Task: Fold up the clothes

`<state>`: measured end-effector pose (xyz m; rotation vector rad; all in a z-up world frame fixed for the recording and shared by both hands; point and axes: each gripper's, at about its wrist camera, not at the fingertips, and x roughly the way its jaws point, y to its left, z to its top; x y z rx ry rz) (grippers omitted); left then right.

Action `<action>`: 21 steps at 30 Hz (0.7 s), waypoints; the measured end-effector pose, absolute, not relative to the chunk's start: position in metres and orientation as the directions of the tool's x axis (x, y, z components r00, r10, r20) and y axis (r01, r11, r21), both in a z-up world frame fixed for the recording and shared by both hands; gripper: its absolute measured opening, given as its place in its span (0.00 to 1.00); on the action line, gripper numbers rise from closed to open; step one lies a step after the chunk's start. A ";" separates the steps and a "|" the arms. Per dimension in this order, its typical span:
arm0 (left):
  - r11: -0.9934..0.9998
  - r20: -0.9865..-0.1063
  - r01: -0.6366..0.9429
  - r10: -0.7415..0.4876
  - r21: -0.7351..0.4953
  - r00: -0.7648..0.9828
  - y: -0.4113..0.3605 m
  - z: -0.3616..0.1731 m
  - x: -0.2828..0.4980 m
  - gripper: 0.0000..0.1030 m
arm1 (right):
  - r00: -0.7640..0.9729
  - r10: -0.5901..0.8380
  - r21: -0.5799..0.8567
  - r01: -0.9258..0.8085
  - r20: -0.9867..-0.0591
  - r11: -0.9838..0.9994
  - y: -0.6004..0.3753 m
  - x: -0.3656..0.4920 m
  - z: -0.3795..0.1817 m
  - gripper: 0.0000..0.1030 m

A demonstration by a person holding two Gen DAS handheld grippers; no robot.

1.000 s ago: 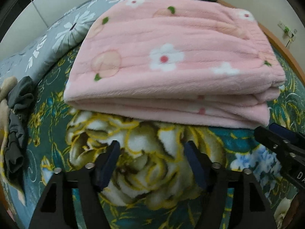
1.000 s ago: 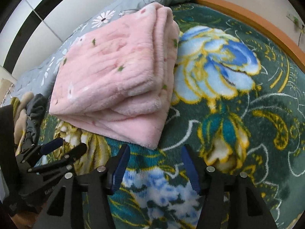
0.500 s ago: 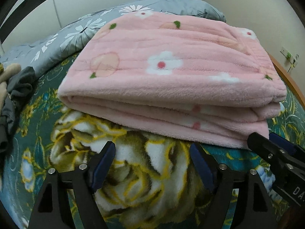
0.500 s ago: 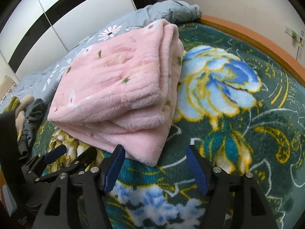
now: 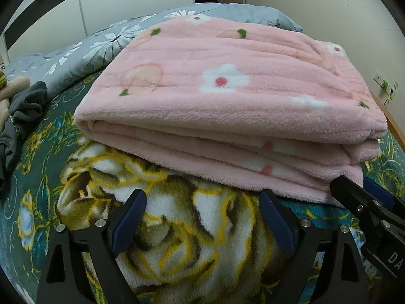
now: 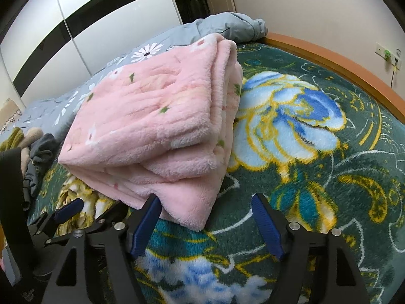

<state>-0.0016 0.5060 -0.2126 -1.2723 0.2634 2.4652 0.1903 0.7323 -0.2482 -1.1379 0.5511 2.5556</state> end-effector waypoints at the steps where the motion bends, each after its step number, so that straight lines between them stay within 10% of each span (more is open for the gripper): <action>1: -0.920 -0.814 -0.391 0.221 0.008 -0.537 0.507 -0.213 -0.001 0.89 | -0.648 0.104 0.228 -0.407 -0.754 -0.884 0.733 0.190 -0.249 0.76; 21: -0.927 -0.807 -0.373 0.187 0.044 -0.560 0.509 -0.219 0.000 0.96 | -0.659 0.106 0.220 -0.392 -0.745 -0.893 0.729 0.191 -0.250 0.82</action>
